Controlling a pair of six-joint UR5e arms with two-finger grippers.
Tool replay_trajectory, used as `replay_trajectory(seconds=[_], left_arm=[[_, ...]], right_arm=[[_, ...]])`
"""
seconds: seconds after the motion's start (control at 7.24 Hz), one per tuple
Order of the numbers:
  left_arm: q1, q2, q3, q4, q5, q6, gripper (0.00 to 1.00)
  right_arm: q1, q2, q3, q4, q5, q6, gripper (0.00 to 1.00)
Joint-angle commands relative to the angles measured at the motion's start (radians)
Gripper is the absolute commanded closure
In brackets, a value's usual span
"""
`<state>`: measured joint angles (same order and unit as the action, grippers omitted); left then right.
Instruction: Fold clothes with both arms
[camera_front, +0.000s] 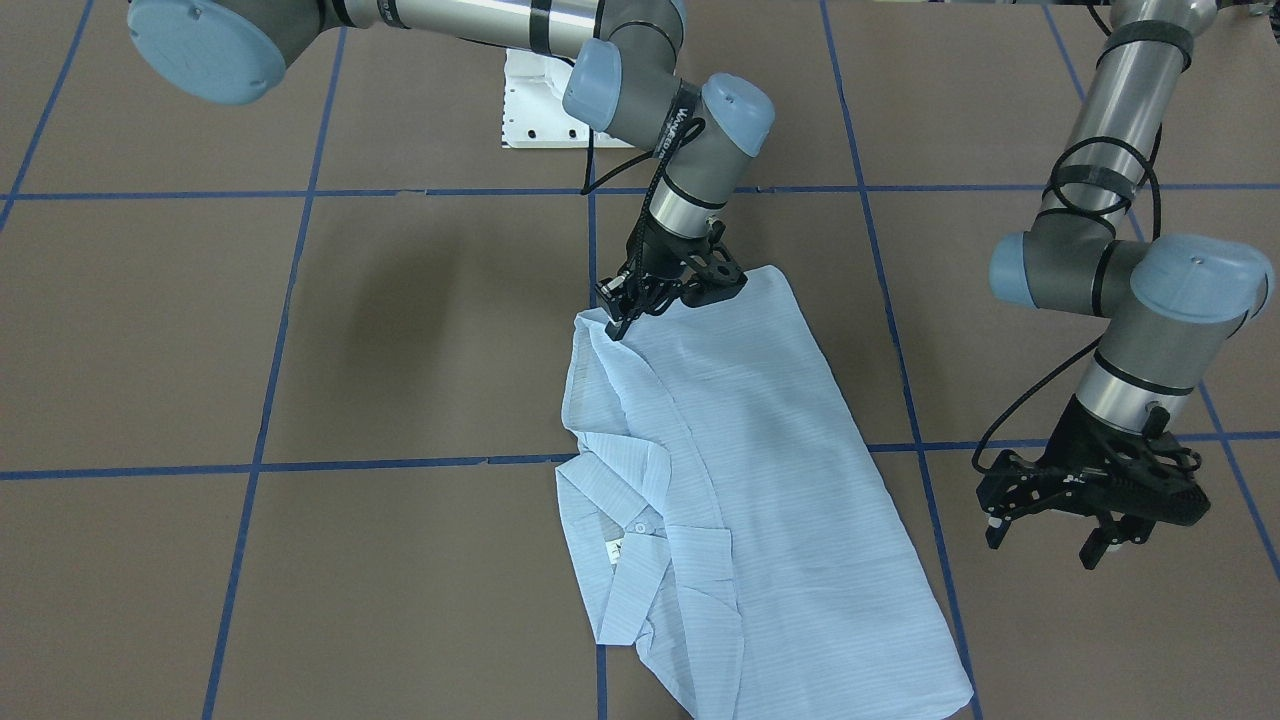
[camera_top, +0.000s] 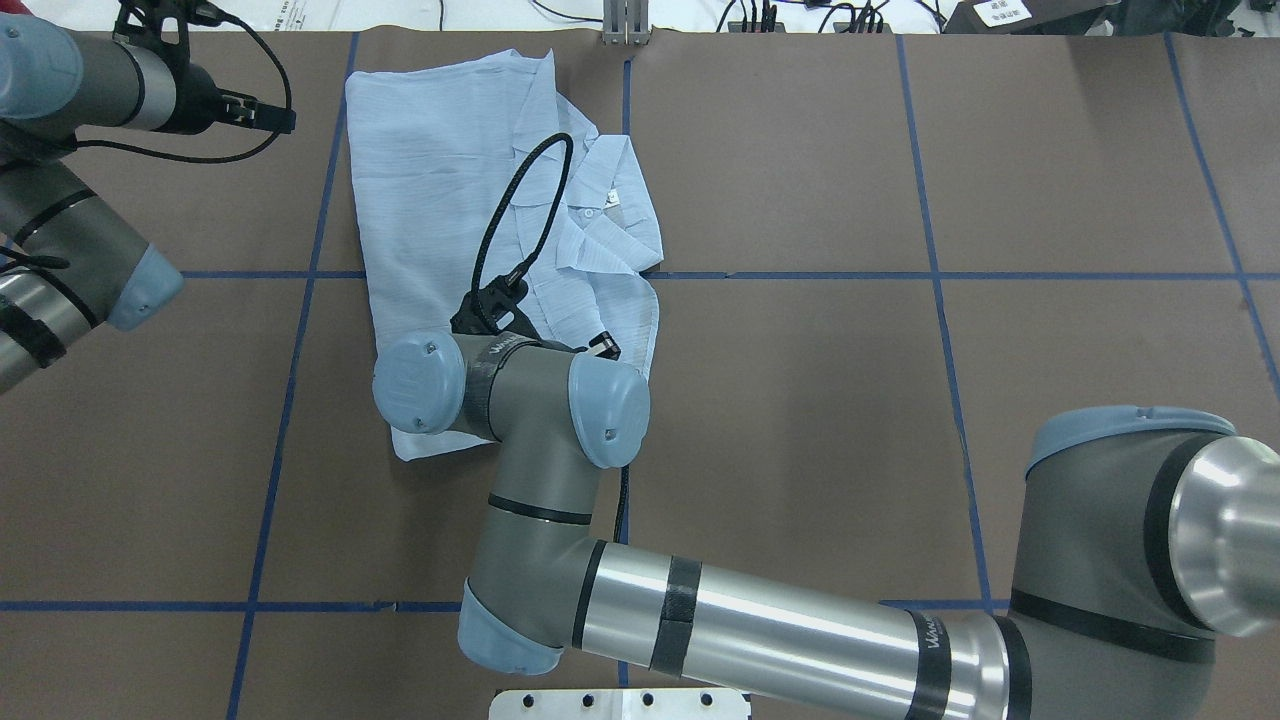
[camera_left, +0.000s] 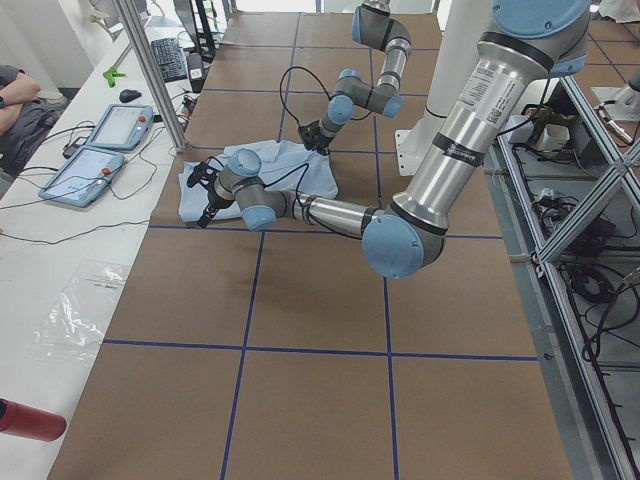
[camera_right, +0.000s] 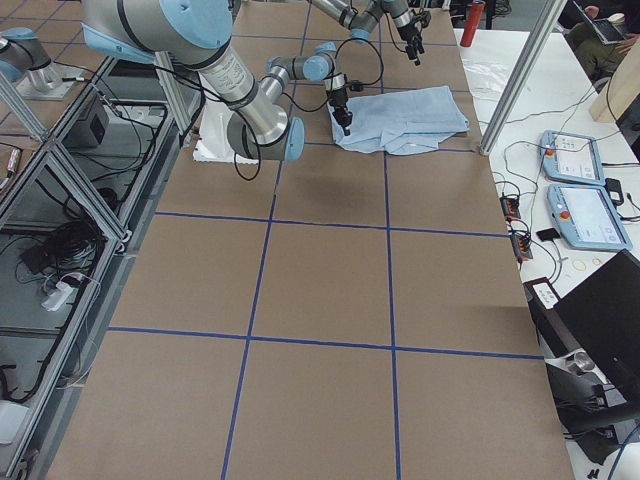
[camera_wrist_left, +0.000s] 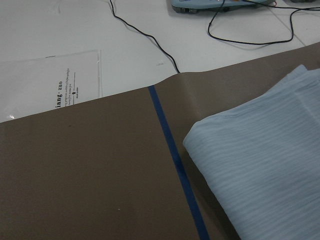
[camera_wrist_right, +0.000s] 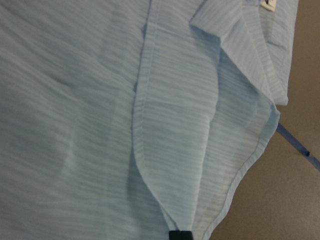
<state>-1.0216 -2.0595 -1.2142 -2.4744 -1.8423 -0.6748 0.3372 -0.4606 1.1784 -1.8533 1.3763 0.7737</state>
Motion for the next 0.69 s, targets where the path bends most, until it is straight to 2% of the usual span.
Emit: replay_trajectory(seconds=[0.0,0.55], left_arm=[[0.000,-0.001,-0.001,0.000,0.000,0.000,0.00],[0.002,-0.001,-0.001,0.000,0.000,0.000,0.00]], right_arm=[[0.037,-0.042,0.041,0.002,0.004,0.005,1.00],[0.042,-0.344,0.395,0.002,0.007,0.074,1.00]])
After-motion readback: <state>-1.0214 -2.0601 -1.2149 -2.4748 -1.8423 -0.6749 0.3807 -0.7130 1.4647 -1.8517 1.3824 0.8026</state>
